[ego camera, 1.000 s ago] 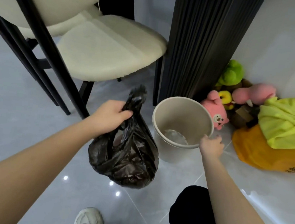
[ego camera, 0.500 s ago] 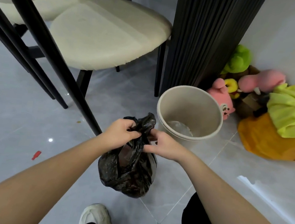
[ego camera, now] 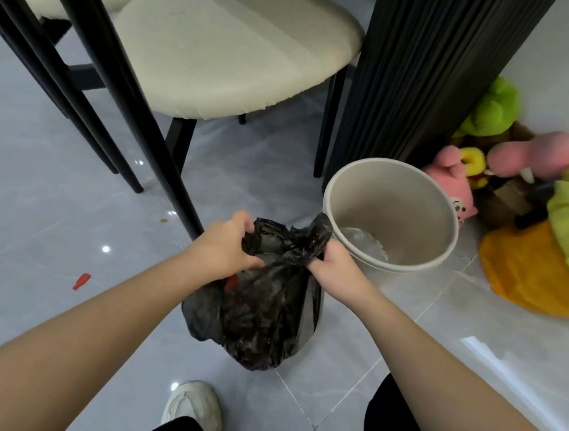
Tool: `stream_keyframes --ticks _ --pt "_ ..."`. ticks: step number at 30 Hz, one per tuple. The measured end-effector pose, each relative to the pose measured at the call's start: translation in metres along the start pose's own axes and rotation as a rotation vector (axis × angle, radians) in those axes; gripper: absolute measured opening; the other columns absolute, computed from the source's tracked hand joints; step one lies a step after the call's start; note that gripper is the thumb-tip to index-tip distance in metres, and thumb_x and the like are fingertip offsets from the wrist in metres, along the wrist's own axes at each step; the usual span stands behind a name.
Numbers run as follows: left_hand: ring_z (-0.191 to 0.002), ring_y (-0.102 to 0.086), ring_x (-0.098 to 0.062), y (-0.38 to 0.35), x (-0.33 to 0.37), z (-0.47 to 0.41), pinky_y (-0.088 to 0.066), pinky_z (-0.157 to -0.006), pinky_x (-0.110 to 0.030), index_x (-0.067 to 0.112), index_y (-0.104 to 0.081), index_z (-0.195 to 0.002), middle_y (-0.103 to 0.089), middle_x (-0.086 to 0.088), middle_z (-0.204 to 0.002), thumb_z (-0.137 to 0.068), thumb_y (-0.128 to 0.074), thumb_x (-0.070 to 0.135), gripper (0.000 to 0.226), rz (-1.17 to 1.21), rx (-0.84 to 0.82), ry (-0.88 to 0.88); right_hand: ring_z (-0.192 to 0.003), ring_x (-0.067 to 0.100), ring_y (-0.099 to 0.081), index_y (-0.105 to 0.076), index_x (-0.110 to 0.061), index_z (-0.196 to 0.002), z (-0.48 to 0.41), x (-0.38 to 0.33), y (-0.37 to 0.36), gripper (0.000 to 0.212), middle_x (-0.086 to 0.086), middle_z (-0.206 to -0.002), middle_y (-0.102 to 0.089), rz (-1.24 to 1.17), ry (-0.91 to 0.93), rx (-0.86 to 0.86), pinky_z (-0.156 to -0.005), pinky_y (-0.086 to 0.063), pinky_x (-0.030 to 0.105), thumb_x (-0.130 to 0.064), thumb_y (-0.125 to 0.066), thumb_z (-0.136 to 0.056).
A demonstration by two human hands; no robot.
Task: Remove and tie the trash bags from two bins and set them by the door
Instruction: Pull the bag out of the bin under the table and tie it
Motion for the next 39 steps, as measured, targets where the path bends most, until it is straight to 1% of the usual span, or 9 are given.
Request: stream_keyframes --ticks 5,12,16,20,23,26,31,35,39 --pt "-0.087 -0.061 -0.033 0.014 -0.015 -0.002 -0.051 -0.070 -0.041 0.009 -0.052 -0.090 -0.059 -0.012 -0.092 -0.089 -0.054 0.010 0.003 -0.368 0.085 0.100 -0.066 -0.008 -0.055 -0.060 -0.013 -0.071 0.003 -0.026 0.011 0.022 -0.013 -0.069 -0.062 -0.051 0.127 0.002 -0.063 -0.040 0.008 0.003 -0.064 -0.085" --pt "-0.083 -0.055 -0.027 0.015 -0.007 -0.001 -0.048 -0.074 -0.039 0.011 -0.052 -0.082 -0.055 -0.006 -0.089 -0.095 -0.050 0.019 0.015 -0.148 0.151 -0.132 -0.068 -0.006 -0.056 -0.066 -0.030 -0.070 0.001 -0.021 0.015 0.030 -0.013 -0.070 -0.064 0.007 0.092 -0.023 -0.068 -0.044 0.015 -0.003 -0.065 -0.083" --pt "-0.079 -0.059 -0.026 0.003 -0.018 -0.003 -0.048 -0.072 -0.037 0.016 -0.048 -0.106 -0.060 -0.006 -0.088 -0.095 -0.048 0.013 0.010 0.106 0.037 -0.040 -0.058 -0.002 -0.047 -0.058 -0.025 -0.065 -0.003 -0.014 0.018 0.031 -0.010 -0.062 -0.055 -0.021 0.045 -0.019 -0.060 -0.038 0.017 0.001 -0.067 -0.081" --pt "-0.087 -0.065 -0.021 -0.007 -0.005 0.002 -0.052 -0.085 -0.042 0.024 -0.063 -0.102 -0.069 0.000 -0.096 -0.095 -0.054 0.023 0.012 0.115 -0.050 -0.156 -0.073 -0.003 -0.055 -0.063 -0.013 -0.092 -0.004 -0.012 0.010 0.019 -0.011 -0.081 -0.060 -0.023 0.026 -0.031 -0.071 -0.043 0.012 -0.003 -0.072 -0.078" --pt "-0.086 -0.064 -0.023 0.007 0.013 0.008 -0.051 -0.083 -0.037 0.028 -0.068 -0.089 -0.070 0.001 -0.091 -0.094 -0.054 0.015 0.019 0.201 -0.011 -0.282 -0.102 -0.004 -0.054 -0.050 -0.027 -0.135 -0.006 -0.002 0.003 0.067 -0.020 -0.100 -0.056 -0.003 -0.017 -0.102 -0.096 -0.041 0.017 -0.013 -0.078 -0.075" --pt "-0.085 -0.061 -0.021 0.014 0.030 0.016 -0.047 -0.079 -0.029 0.030 -0.069 -0.088 -0.069 0.003 -0.090 -0.094 -0.053 0.009 0.027 0.275 -0.034 -0.385 -0.118 0.003 -0.051 -0.025 -0.030 -0.149 -0.006 0.009 -0.017 0.094 -0.007 -0.123 -0.057 -0.013 -0.079 -0.256 -0.104 -0.038 0.023 -0.013 -0.079 -0.075" --pt "-0.081 -0.064 -0.015 0.013 0.033 0.013 -0.048 -0.079 -0.031 0.035 -0.067 -0.091 -0.069 0.010 -0.089 -0.093 -0.058 0.014 0.023 0.358 -0.044 -0.374 -0.077 -0.002 -0.059 -0.067 -0.017 -0.092 -0.012 -0.002 -0.024 0.016 -0.007 -0.085 -0.067 0.050 0.025 -0.169 -0.078 -0.048 0.025 -0.008 -0.073 -0.080" --pt "-0.081 -0.058 -0.004 0.014 0.015 0.012 -0.047 -0.078 -0.028 0.035 -0.051 -0.123 -0.059 0.013 -0.091 -0.079 -0.072 0.041 0.049 -0.027 -0.034 -0.318 -0.062 0.003 -0.052 -0.053 -0.018 -0.070 -0.014 -0.001 -0.002 0.022 -0.008 -0.065 -0.056 0.035 -0.017 -0.019 -0.061 -0.040 0.022 -0.013 -0.070 -0.082" --pt "-0.078 -0.058 -0.013 0.007 -0.002 0.009 -0.051 -0.073 -0.034 0.029 -0.061 -0.092 -0.062 0.009 -0.078 -0.083 -0.066 0.045 0.019 -0.368 -0.124 -0.272 -0.045 0.006 -0.032 -0.031 -0.017 -0.059 -0.013 0.001 0.017 0.038 -0.006 -0.052 -0.032 -0.023 -0.056 0.094 -0.046 -0.025 0.020 -0.001 -0.058 -0.081"
Point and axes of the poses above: each hand's wrist, its own z-axis away from the middle knuckle, its own y-axis out of the back of the hand, x = y × z, the point moved 9 cm from there along -z, towards the middle knuckle
